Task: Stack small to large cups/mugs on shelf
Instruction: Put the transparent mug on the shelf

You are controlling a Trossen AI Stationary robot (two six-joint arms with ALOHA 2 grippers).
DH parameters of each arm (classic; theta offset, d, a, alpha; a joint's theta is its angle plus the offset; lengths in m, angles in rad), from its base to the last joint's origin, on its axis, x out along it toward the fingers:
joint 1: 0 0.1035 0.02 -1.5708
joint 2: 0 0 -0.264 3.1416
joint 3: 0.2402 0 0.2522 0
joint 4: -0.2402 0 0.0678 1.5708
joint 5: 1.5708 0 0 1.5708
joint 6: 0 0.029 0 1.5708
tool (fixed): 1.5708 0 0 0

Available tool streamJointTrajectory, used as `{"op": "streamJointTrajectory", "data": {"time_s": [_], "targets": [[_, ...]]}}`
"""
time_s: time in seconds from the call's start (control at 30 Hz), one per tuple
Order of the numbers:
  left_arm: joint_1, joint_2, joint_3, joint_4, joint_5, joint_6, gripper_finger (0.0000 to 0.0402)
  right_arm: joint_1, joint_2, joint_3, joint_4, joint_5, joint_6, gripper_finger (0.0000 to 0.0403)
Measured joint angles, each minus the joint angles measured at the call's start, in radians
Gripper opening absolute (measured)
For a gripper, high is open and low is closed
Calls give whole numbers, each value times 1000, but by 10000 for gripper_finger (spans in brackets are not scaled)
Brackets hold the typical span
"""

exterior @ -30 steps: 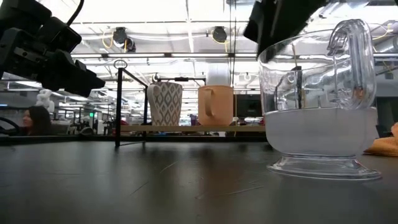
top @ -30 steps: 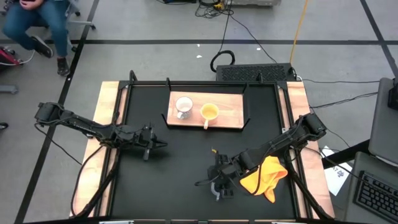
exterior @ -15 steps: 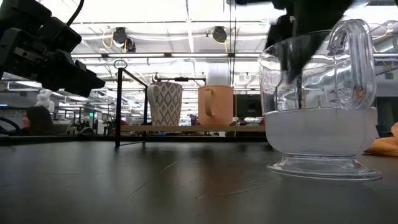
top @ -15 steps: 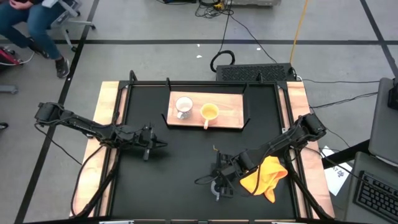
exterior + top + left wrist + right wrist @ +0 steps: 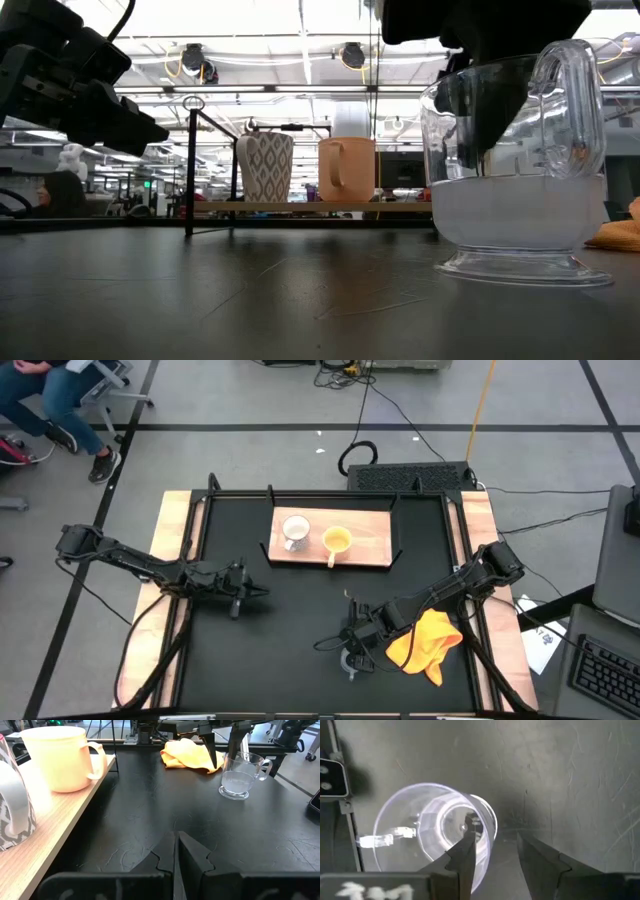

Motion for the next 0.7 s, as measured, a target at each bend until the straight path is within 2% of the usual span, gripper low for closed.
{"op": "streamJointTrajectory", "data": {"time_s": [0.2, 0.43, 0.7], "targets": [[0, 0, 0, 0, 0, -8, 24, -5, 0, 0, 7, 3, -48, 91], [0, 0, 0, 0, 0, 0, 24, -5, 0, 0, 21, 4, -111, 9], [0, 0, 0, 0, 0, 1, 24, -12, 0, 0, 41, 49, -180, 3]]}}
